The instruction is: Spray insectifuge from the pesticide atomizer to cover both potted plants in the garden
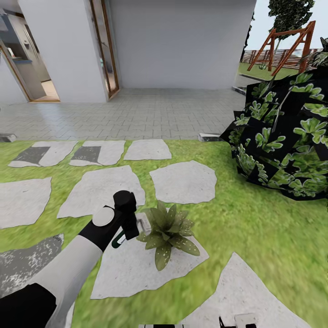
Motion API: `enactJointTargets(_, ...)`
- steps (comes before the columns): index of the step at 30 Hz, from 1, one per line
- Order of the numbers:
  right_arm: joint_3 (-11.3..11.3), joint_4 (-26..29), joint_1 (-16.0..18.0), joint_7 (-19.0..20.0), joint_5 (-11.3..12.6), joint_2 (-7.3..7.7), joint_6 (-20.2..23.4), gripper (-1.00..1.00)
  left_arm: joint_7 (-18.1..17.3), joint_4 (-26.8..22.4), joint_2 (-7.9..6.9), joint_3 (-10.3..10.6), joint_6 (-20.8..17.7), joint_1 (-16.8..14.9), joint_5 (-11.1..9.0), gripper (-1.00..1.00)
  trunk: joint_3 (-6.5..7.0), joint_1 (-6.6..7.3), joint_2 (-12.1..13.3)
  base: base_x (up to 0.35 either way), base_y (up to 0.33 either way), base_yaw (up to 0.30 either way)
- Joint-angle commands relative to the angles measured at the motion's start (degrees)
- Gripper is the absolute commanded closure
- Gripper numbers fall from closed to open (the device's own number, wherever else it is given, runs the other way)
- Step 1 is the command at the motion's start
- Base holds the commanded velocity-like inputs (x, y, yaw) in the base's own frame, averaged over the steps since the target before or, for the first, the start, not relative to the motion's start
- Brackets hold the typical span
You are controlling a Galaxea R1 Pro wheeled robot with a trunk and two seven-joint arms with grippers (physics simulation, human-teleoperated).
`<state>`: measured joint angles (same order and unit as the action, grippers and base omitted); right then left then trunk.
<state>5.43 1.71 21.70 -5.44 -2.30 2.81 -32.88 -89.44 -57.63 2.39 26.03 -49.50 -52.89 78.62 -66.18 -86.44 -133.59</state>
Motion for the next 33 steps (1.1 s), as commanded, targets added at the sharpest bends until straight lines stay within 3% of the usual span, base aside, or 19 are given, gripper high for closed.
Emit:
enactJointTargets(1, 0.46, -0.04, 0.02, -0.59, -0.25, 0.02, -0.08, -1.00, -0.56, -0.03, 0.03, 0.06, -0.60, -0.03, 0.53, 1.00, -0.04, 0.04, -0.02, -0.286, 0.136, 0.000)
enactJointTargets(6, 0.39, -0.04, 0.01, -0.63, -0.25, 0.23, -0.08, -1.00, -0.56, -0.10, 0.53, 0.30, -0.74, -0.17, 0.56, 1.00, -0.04, 0.04, -0.02, -0.171, 0.157, 0.000)
enactJointTargets(19, 0.38, 0.09, 0.01, -0.69, -0.19, 0.20, -0.08, -1.00, -0.56, -0.11, 2.04, 0.51, -1.10, -0.83, 0.48, 1.00, -0.03, 0.04, -0.02, 0.124, 0.009, -0.006)
enactJointTargets(26, 0.38, 0.07, 0.01, -0.72, -0.16, 0.18, -0.09, -1.00, -0.56, -0.11, 2.00, 0.51, -1.04, -0.81, 0.49, 1.00, 0.11, 0.04, -0.02, -0.005, 0.001, -0.245)
enactJointTargets(33, 0.40, 0.05, 0.01, -0.68, -0.16, 0.18, -0.12, -1.00, -0.56, -0.11, 1.97, 0.50, -1.20, -0.99, 0.56, 1.00, 0.13, 0.04, -0.02, -0.252, 0.148, -0.290)
